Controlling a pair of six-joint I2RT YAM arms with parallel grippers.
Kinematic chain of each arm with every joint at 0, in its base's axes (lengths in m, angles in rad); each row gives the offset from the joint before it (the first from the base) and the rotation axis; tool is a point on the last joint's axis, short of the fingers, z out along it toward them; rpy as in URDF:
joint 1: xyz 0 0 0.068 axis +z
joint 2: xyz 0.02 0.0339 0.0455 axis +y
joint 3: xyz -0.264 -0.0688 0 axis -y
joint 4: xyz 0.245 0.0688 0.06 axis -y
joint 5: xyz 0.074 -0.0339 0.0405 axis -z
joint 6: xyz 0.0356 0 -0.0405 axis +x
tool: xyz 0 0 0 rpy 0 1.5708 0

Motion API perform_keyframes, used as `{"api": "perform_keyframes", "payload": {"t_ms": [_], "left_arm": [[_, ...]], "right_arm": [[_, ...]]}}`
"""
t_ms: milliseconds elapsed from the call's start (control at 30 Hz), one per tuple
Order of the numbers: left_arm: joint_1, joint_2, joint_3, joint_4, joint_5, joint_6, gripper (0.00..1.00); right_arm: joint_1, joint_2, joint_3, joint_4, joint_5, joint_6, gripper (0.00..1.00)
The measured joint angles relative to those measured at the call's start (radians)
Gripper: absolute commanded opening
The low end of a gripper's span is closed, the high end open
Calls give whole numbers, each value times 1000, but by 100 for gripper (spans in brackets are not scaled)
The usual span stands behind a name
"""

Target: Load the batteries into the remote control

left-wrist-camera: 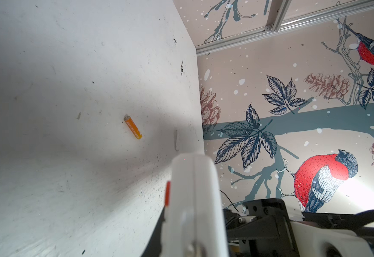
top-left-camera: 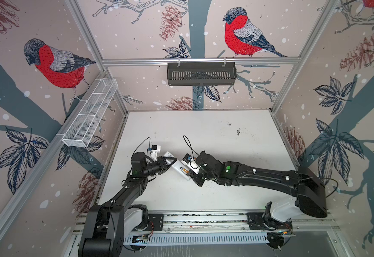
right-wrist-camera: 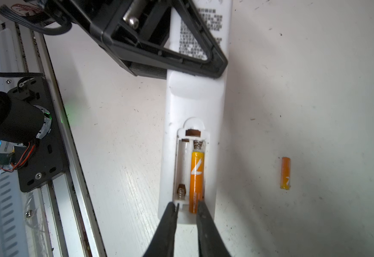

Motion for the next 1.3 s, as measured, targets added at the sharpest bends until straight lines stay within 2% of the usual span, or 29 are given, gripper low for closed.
{"api": "perform_keyframes", "payload": {"t_ms": [567,867,1300], "left_arm": [[1,-9,-1,0,-5,1,0],[2,-9,-1,-1,-17,7,0],[5,-9,-1,-2,-53,19,0]], "right_arm": [[-16,41,2,10,24,-2,21],[-14,67,23,8,10,-25,12],[-33,126,84,-16,-2,8,9]]}}
